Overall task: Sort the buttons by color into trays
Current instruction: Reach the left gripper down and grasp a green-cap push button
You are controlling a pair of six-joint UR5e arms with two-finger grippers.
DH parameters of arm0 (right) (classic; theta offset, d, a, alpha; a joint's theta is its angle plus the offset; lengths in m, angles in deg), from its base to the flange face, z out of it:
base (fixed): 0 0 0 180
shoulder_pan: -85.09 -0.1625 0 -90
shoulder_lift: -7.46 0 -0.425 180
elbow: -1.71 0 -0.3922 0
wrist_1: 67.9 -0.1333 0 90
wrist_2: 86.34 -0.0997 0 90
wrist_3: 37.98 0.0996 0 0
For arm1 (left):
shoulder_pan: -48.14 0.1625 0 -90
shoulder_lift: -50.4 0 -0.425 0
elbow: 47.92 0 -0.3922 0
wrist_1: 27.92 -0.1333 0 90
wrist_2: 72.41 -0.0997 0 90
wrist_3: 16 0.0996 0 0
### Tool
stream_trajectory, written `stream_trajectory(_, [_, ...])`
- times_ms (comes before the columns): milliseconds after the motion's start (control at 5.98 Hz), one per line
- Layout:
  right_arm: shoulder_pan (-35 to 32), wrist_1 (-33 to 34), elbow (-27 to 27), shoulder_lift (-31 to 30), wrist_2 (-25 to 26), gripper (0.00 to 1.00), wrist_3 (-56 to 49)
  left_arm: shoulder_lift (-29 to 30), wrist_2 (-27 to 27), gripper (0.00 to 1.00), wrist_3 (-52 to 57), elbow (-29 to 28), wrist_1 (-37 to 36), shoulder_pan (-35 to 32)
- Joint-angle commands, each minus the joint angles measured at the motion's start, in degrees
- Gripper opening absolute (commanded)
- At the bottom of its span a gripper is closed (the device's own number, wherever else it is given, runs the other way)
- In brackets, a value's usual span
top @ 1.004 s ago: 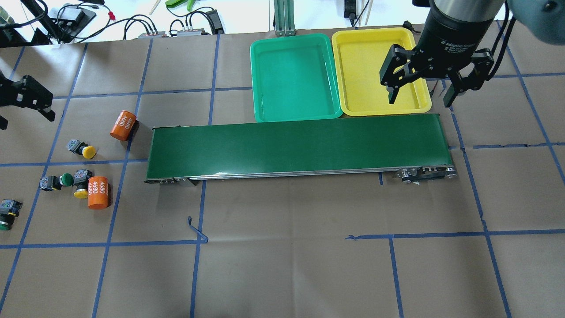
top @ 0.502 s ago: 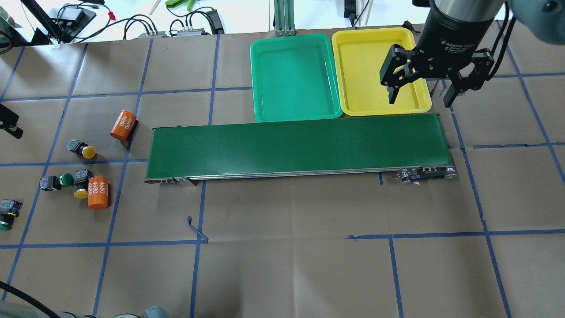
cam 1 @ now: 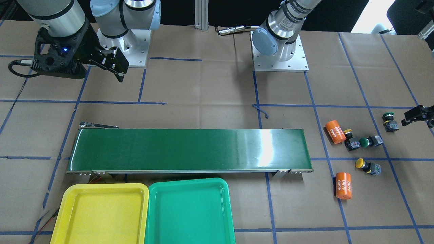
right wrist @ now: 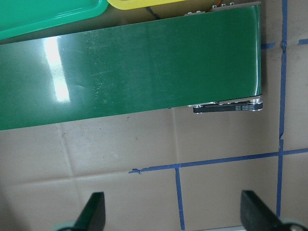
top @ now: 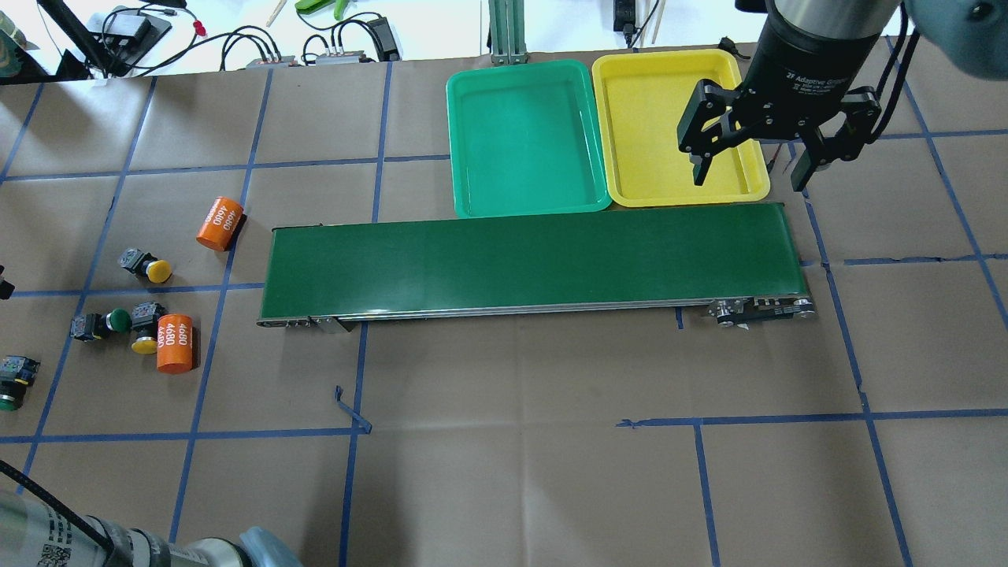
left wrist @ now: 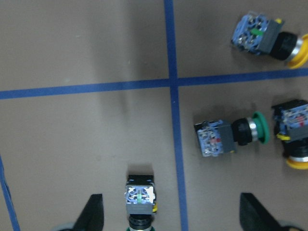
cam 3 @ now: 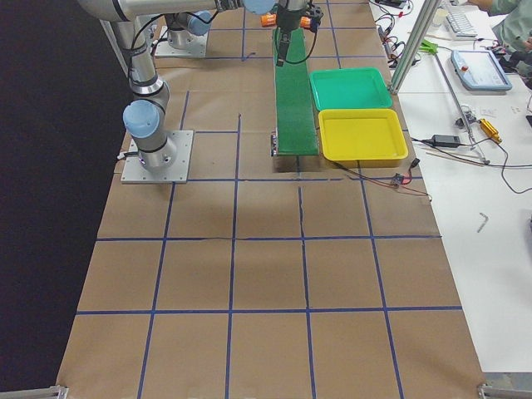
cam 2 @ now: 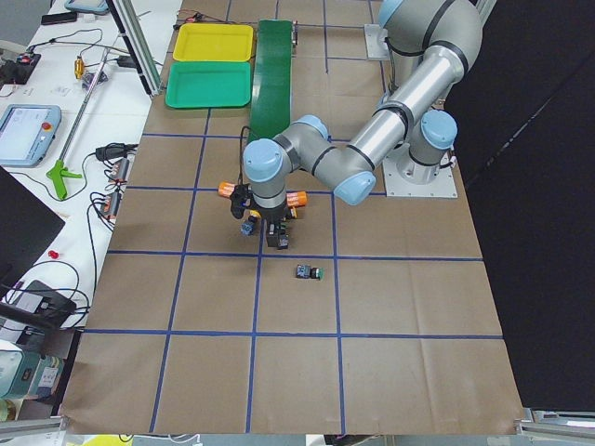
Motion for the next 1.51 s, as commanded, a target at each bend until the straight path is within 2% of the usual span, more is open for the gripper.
stream_trajectory(0, [0.0,-0.04,0.0,0.0,0.0,1.0,0.0,1.95,-0.08,0.98,5.97,7.43,-10.36,3.48])
stream_trajectory(167, [-0.09,0.05,0.0,0.0,0.0,1.0,0.0,2.03,-0.61,0.98,6.07,12.0,-14.41,4.88])
stream_trajectory(502, [-0.17,0.05,0.0,0.0,-0.09,1.0,0.0,2.47,-3.06,0.98,6.16,14.68,-15.06,5.16])
stream_trajectory(669, [-0.17,0.05,0.0,0.0,-0.09,1.0,-0.09,2.91,-5.42,0.93,5.9,14.95,-15.16,5.16])
stream_trajectory(837, [-0.17,0.05,0.0,0.0,-0.09,1.0,-0.09,3.44,-5.53,0.71,5.98,14.51,-15.42,5.16])
stream_trajectory(1171, [-0.26,0.13,0.0,0.0,-0.26,1.0,0.0,3.44,-6.41,0.19,5.9,14.24,-15.85,5.16])
stream_trajectory(1339, [-0.26,0.13,0.0,0.0,-0.26,1.0,0.0,3.35,-6.33,0.04,5.98,13.98,-15.86,5.16])
